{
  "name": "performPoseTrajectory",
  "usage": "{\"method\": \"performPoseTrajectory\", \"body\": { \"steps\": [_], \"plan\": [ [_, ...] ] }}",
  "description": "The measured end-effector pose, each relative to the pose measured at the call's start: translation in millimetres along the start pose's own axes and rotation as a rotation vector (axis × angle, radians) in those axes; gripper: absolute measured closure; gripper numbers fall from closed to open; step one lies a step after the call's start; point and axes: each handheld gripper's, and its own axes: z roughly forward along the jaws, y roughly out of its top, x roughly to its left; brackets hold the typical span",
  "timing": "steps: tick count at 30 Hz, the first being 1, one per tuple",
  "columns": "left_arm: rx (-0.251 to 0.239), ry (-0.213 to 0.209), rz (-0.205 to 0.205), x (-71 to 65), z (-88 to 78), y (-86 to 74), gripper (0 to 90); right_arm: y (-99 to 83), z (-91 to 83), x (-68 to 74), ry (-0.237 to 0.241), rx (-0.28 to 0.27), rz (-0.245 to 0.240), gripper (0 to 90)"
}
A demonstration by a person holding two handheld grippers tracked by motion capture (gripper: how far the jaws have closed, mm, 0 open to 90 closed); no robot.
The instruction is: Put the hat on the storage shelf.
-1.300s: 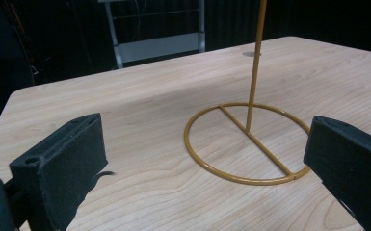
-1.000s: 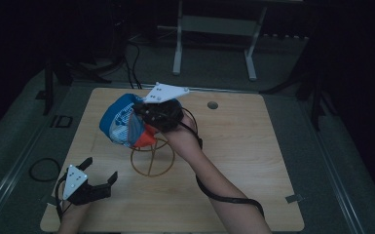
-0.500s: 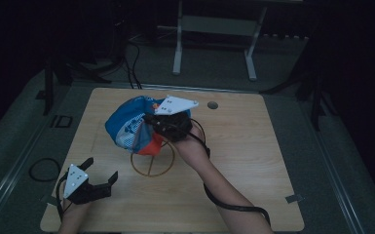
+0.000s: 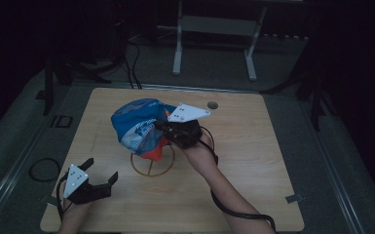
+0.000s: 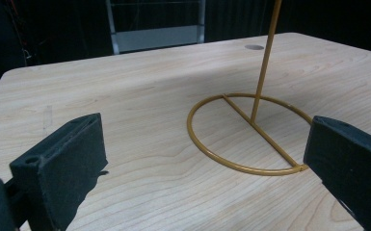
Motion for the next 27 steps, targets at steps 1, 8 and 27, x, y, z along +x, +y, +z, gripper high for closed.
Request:
{"method": "performPoseTrajectory", "body": {
  "steps": [1, 8, 27],
  "plan": [
    [0.001, 0.0, -0.001, -0.1, 0.2, -0.2, 1.6, -1.4, -0.3, 0.1, -0.001, 0.001, 0.001, 89.7],
    [0.001, -0.002, -0.009, 0.4, 0.2, -0.9, 1.6, -7.3, -0.3, 0.3, 0.003, 0.014, 0.003, 89.5],
    [0.007, -0.014, -0.019, 1.2, 2.0, -3.3, 1.6, -25.6, -2.9, -5.8, 0.019, 0.033, 0.048, 75.5]
  ]
}}
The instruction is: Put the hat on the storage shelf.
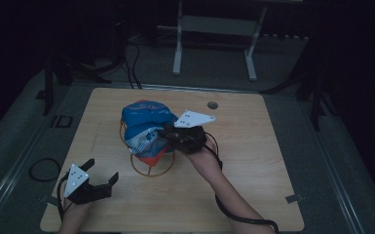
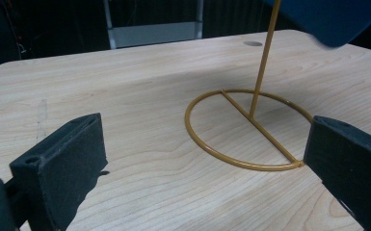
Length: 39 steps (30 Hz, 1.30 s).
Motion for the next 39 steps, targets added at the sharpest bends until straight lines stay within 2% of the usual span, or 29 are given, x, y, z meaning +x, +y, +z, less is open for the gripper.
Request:
{"method": "performPoseTrajectory", "body": {
  "steps": [8, 12, 21, 26, 29, 34, 38, 39],
  "plan": [
    [0.002, -0.001, -0.001, 0.1, 0.4, -0.4, 1.6, -2.1, -3.8, -0.2, 0.018, -0.013, 0.014, 66.5],
    [0.003, -0.005, -0.01, 0.7, 0.7, -1.0, 1.6, -4.6, -7.1, 0.1, 0.018, -0.017, 0.016, 65.9],
    [0.006, -0.002, -0.011, 1.4, 1.0, -1.7, 1.6, -8.7, -17.6, -0.8, 0.026, -0.024, 0.021, 57.7],
    [0.004, -0.003, -0.015, 1.6, 1.7, -2.3, 1.6, -12.0, -27.0, -3.0, 0.038, -0.037, 0.024, 45.1],
    [0.01, -0.004, -0.014, 1.4, 2.4, -2.9, 1.6, -13.6, -31.6, -6.3, 0.031, -0.05, 0.031, 40.4],
    [0.011, -0.004, -0.017, 1.3, 2.6, -3.1, 1.6, -16.3, -34.3, -9.8, 0.045, -0.057, 0.049, 32.4],
    [0.013, -0.005, -0.017, 1.4, 2.8, -3.4, 1.6, -20.2, -34.7, -12.4, 0.079, -0.067, 0.077, 24.6],
    [0.013, -0.005, -0.016, 1.4, 2.8, -3.4, 1.6, -21.7, -35.0, -13.5, 0.097, -0.069, 0.087, 19.6]
  ]
}}
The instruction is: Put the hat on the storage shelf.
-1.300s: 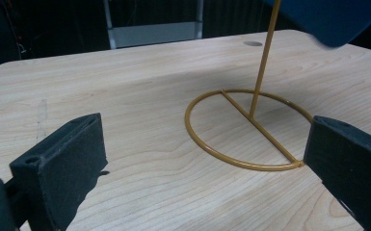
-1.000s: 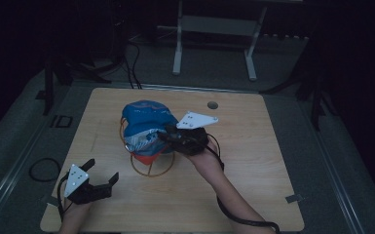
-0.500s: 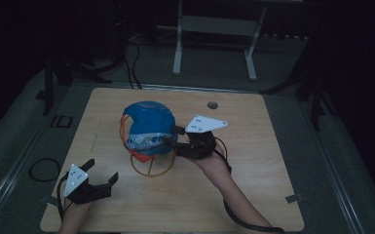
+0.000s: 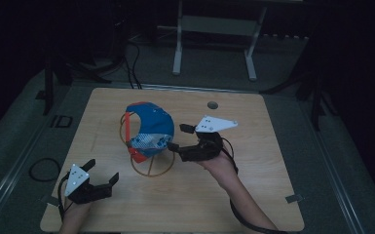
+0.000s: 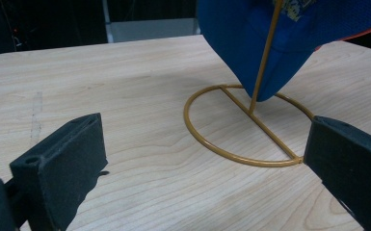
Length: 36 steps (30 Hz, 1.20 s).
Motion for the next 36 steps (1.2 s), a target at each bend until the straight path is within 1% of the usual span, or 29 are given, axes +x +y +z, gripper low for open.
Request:
{"method": "performPoseTrajectory", "body": {
  "steps": [1, 3, 5, 7, 9, 12, 14, 16, 23, 27, 30, 36],
  "plan": [
    [0.0, -0.001, -0.001, 0.0, -0.1, 0.0, 1.6, -1.4, -0.4, -0.6, 0.009, 0.005, -0.006, 16.4],
    [0.001, 0.001, 0.001, 0.0, -0.2, -0.1, 1.6, -4.8, -1.7, -1.0, 0.006, 0.007, -0.017, 15.0],
    [0.002, 0.0, 0.001, 0.1, -0.2, -0.2, 1.6, -7.9, -2.6, -2.3, 0.015, 0.003, -0.008, 13.3],
    [0.003, 0.001, 0.005, 0.0, -0.2, -0.1, 1.6, -11.1, -3.4, -2.1, 0.017, -0.001, -0.033, 13.0],
    [0.0, 0.001, 0.001, -0.1, -0.1, -0.1, 1.6, -12.8, -3.8, -2.2, 0.02, 0.001, -0.036, 13.1],
    [0.004, 0.004, 0.006, 0.0, 0.0, -0.4, 1.6, -21.1, -4.0, -3.7, 0.012, 0.021, -0.057, 13.4],
    [0.003, 0.005, 0.008, -0.3, 0.3, -0.7, 1.6, -25.5, -4.7, -5.0, 0.02, 0.025, -0.058, 13.5],
    [0.002, 0.006, 0.008, -0.4, 0.4, -0.9, 1.6, -30.0, -5.5, -6.4, 0.018, 0.032, -0.061, 13.6],
    [0.007, 0.003, 0.014, -1.1, 1.4, -1.8, 1.6, -47.3, -7.0, -10.7, 0.018, 0.059, -0.062, 13.8],
    [0.012, -0.003, 0.013, -0.8, 2.4, -2.3, 1.6, -60.5, -6.5, -13.9, 0.026, 0.073, -0.049, 13.8],
    [0.021, -0.005, 0.021, -0.8, 2.8, -2.9, 1.6, -70.5, -6.2, -16.1, 0.028, 0.08, -0.045, 13.9],
    [0.025, -0.006, 0.011, -0.1, 3.4, -3.6, 1.6, -89.3, -7.5, -23.1, 0.017, 0.083, -0.03, 13.9]
  ]
}}
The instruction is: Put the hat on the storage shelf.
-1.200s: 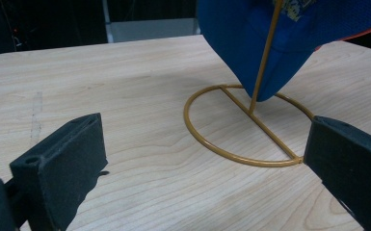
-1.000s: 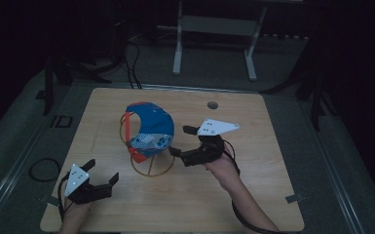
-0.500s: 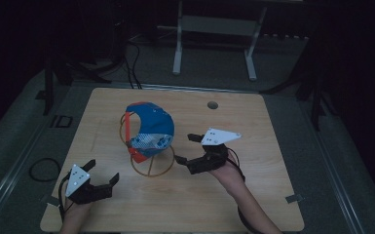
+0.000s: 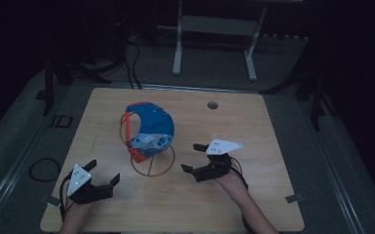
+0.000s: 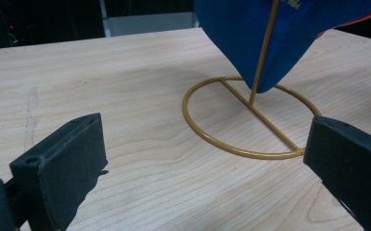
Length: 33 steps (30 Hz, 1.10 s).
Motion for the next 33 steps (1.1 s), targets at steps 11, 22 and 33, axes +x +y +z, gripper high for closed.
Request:
{"method": "performPoseTrajectory", "body": {
  "steps": [11, 22, 33],
  "plan": [
    [0.005, 0.0, -0.004, 1.7, 0.7, -0.9, 1.6, -36.4, -7.2, -12.7, -0.017, 0.06, 0.027, 13.9],
    [0.012, -0.007, -0.004, 0.8, 2.7, -1.9, 1.6, -65.0, -20.6, -25.1, -0.049, 0.092, 0.071, 14.1],
    [0.016, -0.017, 0.001, 0.5, 2.7, -2.5, 1.6, -85.5, -24.4, -37.7, -0.111, 0.114, 0.114, 14.1]
  ]
}}
